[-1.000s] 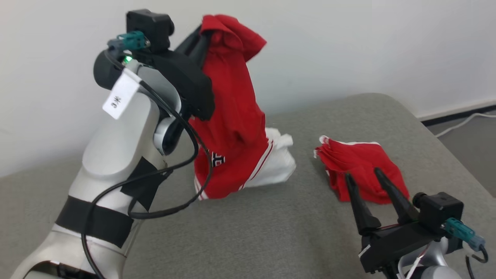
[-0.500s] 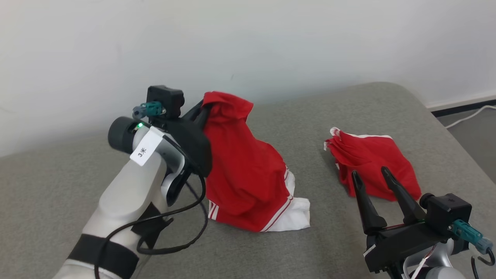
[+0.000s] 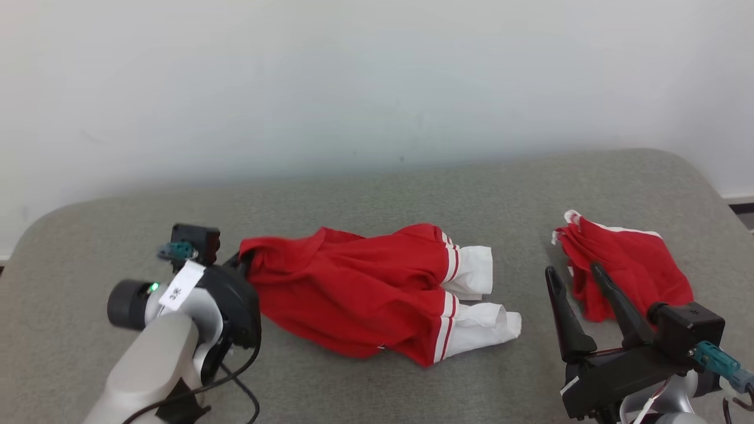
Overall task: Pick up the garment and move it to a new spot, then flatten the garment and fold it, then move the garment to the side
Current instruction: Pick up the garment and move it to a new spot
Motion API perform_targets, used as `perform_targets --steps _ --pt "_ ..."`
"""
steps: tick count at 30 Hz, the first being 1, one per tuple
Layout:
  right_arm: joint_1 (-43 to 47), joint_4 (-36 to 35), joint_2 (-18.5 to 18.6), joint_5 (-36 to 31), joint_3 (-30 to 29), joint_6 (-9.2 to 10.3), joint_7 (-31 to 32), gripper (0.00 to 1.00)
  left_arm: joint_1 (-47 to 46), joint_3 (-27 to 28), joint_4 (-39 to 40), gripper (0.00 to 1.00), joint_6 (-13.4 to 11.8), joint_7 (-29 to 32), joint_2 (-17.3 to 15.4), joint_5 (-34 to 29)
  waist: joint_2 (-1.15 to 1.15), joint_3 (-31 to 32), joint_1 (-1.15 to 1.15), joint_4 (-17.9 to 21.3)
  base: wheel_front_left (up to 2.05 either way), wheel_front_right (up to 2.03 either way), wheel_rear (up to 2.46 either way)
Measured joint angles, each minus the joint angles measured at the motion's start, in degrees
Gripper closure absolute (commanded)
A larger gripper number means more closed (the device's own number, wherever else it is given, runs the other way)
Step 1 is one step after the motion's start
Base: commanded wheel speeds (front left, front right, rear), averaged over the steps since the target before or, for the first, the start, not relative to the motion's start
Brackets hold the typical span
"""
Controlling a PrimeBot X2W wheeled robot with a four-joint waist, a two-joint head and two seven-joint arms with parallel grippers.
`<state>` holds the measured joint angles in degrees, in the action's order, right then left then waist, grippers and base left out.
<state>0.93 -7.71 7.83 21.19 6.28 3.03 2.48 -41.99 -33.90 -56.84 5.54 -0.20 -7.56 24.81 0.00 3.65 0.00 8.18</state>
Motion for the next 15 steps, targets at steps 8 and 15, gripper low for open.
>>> perform_targets --steps 8,15 --pt "-0.52 0.15 -0.63 0.01 1.94 -0.08 0.03 0.0 2.75 2.03 -3.83 0.98 -2.23 0.78 -2.19 1.58 0.0 0.39 0.0 -2.93 0.0 0.0 0.0" --pt "-1.49 0.58 -0.88 0.01 3.1 -0.51 0.11 0.0 2.71 2.92 -5.15 0.0 -3.55 1.75 -2.15 1.99 0.0 -0.02 0.0 -2.25 0.0 0.0 0.0"
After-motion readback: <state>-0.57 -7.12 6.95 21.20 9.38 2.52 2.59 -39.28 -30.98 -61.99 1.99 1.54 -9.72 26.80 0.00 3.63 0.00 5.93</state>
